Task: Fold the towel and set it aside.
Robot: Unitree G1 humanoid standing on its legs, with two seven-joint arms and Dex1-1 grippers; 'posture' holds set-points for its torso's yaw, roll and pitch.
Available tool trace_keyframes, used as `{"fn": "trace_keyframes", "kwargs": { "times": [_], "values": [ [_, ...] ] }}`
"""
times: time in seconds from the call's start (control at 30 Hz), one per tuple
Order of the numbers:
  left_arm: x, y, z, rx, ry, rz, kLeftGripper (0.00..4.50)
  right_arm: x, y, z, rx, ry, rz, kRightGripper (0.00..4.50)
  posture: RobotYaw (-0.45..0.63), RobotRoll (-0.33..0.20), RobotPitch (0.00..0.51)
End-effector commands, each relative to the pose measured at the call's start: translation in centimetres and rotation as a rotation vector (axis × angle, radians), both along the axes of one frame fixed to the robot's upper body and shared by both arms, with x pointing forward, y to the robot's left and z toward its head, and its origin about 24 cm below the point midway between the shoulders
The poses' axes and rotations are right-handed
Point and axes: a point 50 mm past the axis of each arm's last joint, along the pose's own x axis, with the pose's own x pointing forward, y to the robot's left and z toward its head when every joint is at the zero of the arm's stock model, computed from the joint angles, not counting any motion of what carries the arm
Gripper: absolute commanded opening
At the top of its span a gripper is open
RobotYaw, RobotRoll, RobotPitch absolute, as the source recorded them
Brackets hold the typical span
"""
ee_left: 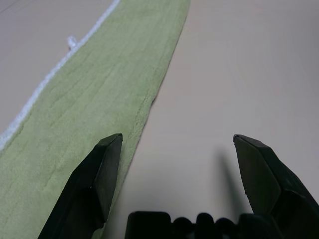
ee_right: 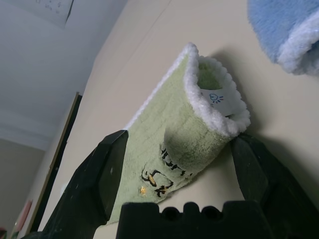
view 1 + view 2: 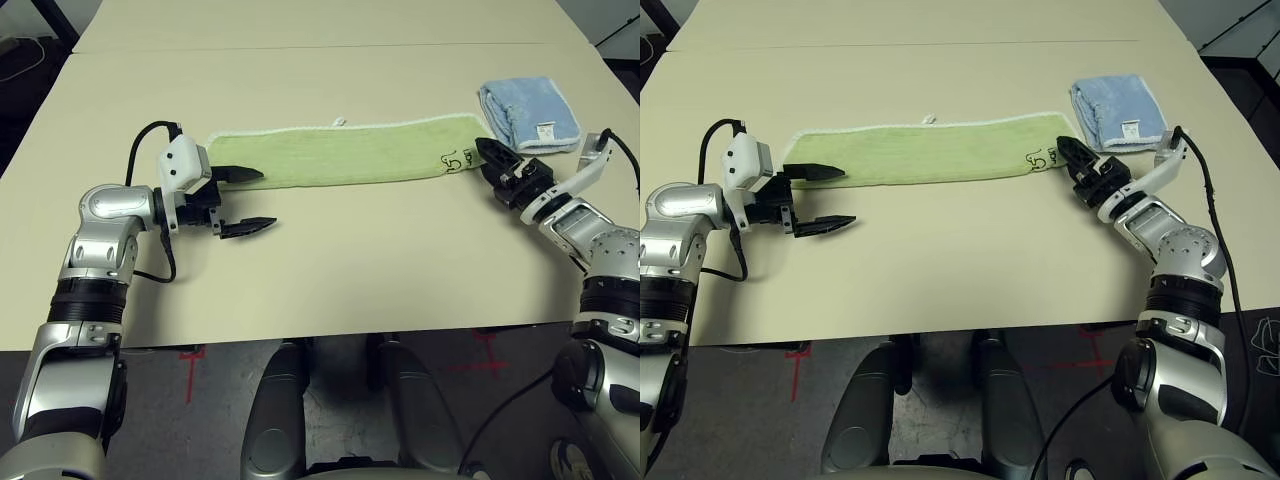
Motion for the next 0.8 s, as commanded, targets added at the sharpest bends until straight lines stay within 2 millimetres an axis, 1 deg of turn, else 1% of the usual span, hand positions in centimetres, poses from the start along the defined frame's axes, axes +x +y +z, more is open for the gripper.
{"fn": "trace_keyframes", "kwargs": {
  "times": [0.03,0.27,0.37,0.43,0.63,0.7,0.8],
  "values": [
    [-0.45,0.01,-0.32,0.027,0.016,-0.014,4.50,0.04,-0.43,-1.36,0.025,0.061,-0.045,4.47,0.01,0.000,0.264],
    [-0.47,-0.02,-0.25,0.005,0.022,-0.011,4.50,0.22,-0.57,-1.32,0.076,0.069,-0.084,4.47,0.00,0.000,0.266],
    [-0.14,-0.16,-0.06,-0.040,0.019,0.013,4.50,0.16,-0.78,-1.34,0.085,0.072,-0.096,3.81,0.00,0.000,0.267],
    [0.00,-0.18,-0.04,-0.045,0.008,0.022,4.50,0.11,-0.83,-1.35,0.087,0.072,-0.096,3.09,0.00,0.000,0.266],
    [0.28,-0.22,0.22,-0.079,-0.016,0.037,4.50,0.03,-1.02,-1.25,0.090,0.062,-0.098,0.72,0.00,0.000,0.265],
    [0.33,-0.28,0.32,-0.087,-0.021,0.036,4.50,-0.02,-1.10,-1.19,0.092,0.057,-0.098,0.04,0.00,0.000,0.266],
    [0.38,-0.36,0.41,-0.094,-0.024,0.035,4.50,-0.13,-1.16,-1.06,0.091,0.048,-0.089,0.04,-0.01,0.000,0.267]
  ]
}}
